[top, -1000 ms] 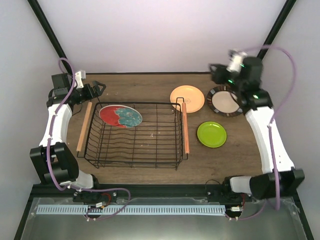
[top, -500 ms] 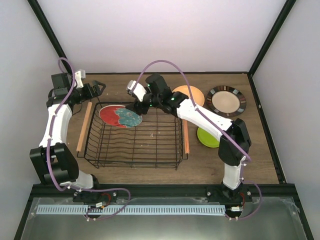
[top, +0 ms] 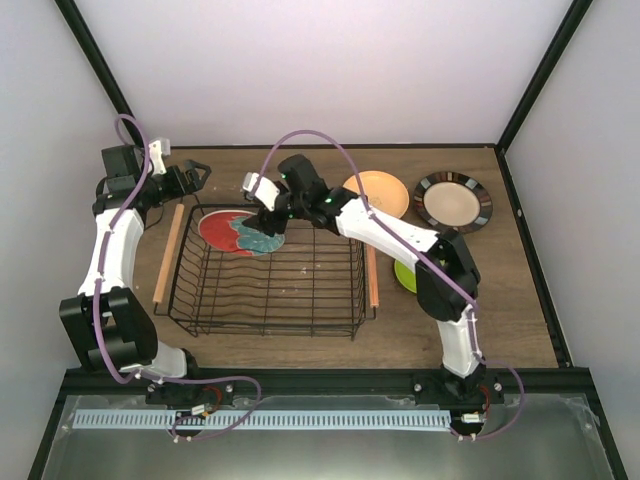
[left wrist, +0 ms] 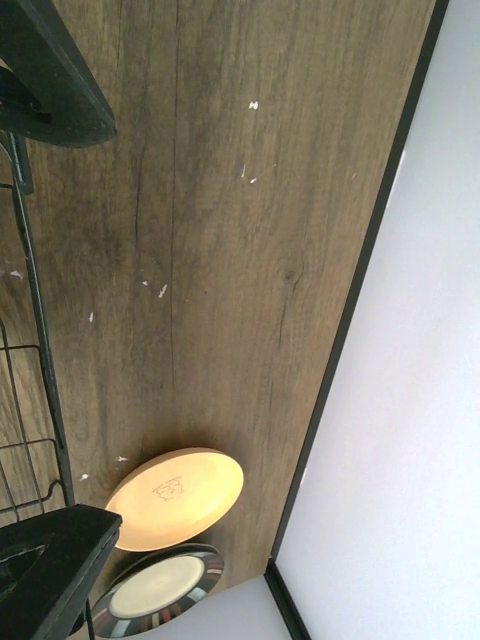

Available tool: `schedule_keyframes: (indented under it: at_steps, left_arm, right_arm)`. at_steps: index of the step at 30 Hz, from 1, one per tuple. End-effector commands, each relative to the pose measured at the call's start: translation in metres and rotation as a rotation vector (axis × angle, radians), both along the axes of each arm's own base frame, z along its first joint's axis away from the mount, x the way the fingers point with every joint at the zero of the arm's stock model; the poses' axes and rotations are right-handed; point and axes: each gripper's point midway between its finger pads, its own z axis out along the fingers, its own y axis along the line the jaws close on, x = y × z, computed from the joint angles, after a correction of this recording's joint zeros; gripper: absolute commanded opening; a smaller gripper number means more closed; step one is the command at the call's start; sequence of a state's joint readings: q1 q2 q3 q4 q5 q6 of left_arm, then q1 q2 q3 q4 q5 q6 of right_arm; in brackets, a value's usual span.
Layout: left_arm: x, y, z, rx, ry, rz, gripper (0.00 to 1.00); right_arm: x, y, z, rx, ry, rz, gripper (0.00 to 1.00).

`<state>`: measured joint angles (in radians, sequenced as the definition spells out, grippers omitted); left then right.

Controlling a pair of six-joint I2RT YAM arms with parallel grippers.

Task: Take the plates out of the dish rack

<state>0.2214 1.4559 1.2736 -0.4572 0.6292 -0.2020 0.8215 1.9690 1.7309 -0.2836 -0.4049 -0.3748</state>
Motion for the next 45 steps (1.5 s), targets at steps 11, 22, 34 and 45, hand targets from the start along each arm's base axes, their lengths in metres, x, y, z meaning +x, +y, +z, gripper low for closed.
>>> schedule_keyframes:
  at_steps: [11, 22, 34, 45]
  left_arm:
    - [0.003, -0.001, -0.001, 0.007, -0.014, -0.005, 1.0]
    - [0.005, 0.0, -0.002, -0.005, -0.013, 0.0, 1.0]
    - [0.005, -0.002, 0.0, -0.011, -0.016, -0.003, 1.0]
    - [0.009, -0.003, -0.002, -0.04, -0.002, -0.002, 1.0]
  right_arm:
    - [0.01, 0.035, -0.024, -0.065, -0.119, -0.058, 0.22]
    - [0.016, 0.021, 0.047, 0.036, -0.311, -0.135, 0.01]
    - [0.01, -0.022, 0.156, 0.119, -0.526, -0.215, 0.01]
    - [0.084, -0.213, 0.283, 0.407, -0.481, -0.637, 0.01]
